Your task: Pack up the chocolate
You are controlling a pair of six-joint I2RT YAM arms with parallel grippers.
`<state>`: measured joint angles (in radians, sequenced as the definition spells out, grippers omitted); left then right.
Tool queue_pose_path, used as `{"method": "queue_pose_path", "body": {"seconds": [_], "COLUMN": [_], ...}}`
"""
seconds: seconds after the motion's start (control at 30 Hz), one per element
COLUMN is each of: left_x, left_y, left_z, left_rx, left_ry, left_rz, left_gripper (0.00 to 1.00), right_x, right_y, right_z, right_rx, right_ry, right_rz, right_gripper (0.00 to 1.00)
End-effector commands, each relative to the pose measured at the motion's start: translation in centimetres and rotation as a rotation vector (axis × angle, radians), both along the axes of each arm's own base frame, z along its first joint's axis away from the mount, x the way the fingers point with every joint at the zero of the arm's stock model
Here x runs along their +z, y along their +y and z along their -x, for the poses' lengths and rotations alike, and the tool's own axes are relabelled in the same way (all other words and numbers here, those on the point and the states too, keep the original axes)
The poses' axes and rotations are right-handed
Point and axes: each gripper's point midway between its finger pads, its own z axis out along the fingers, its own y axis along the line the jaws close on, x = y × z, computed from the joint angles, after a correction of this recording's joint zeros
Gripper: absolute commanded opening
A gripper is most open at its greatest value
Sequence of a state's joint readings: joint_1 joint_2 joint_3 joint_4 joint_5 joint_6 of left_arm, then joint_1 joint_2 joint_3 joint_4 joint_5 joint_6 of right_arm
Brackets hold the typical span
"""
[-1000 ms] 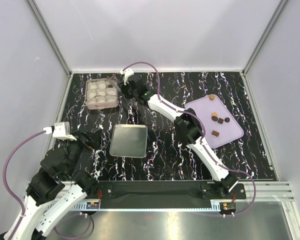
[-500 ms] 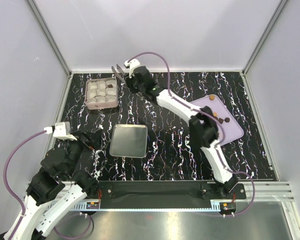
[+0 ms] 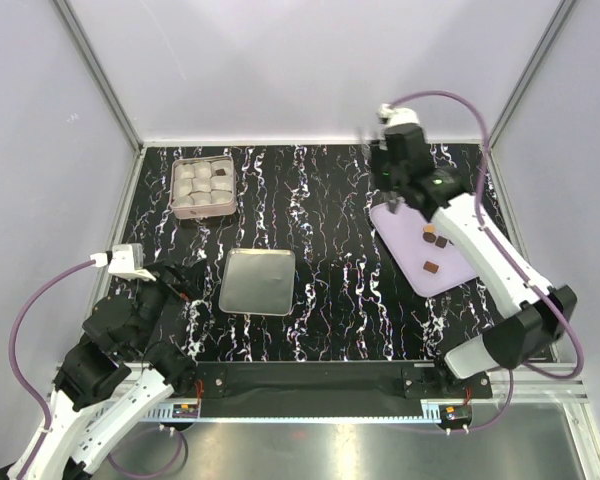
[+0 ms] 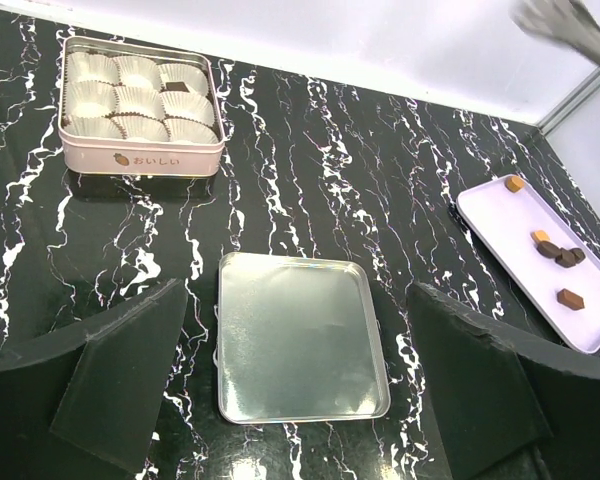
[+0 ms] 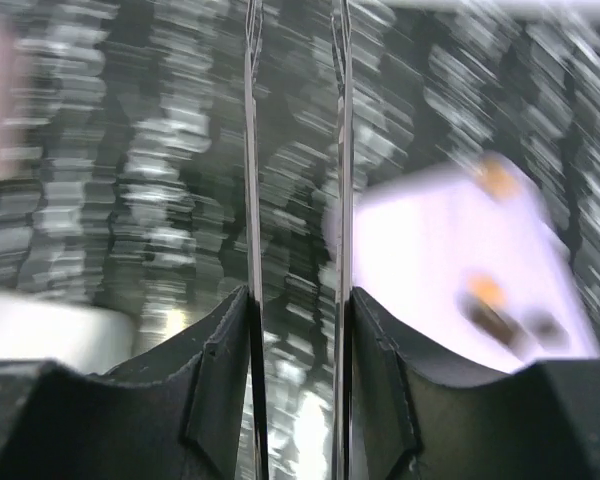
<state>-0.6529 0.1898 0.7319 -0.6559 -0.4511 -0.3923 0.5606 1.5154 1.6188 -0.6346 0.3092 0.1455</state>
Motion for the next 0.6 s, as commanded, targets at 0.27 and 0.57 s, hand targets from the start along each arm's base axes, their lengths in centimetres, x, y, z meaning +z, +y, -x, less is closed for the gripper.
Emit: {"method": "queue_pose_path", "body": {"seconds": [0.27, 0.57], "left_x": [1.2, 1.2], "left_y": [-0.7, -0.7], "left_z": [-0.2, -0.3], "left_rx": [-0.025, -0.022], "left_ry": [-0.039, -0.037], "left_rz": [0.033, 0.03], "left_gripper": [0.99, 0.99], "right_x": [-9.2, -12.4], "right_y": [-16.7, -18.1], "right_z": [2.3, 0.2], "right_rx": [-0.418, -0.452], "right_ry": [0.374, 0.415], "right_rz": [0.054, -0.002], "right_gripper": [0.51, 0.55]}}
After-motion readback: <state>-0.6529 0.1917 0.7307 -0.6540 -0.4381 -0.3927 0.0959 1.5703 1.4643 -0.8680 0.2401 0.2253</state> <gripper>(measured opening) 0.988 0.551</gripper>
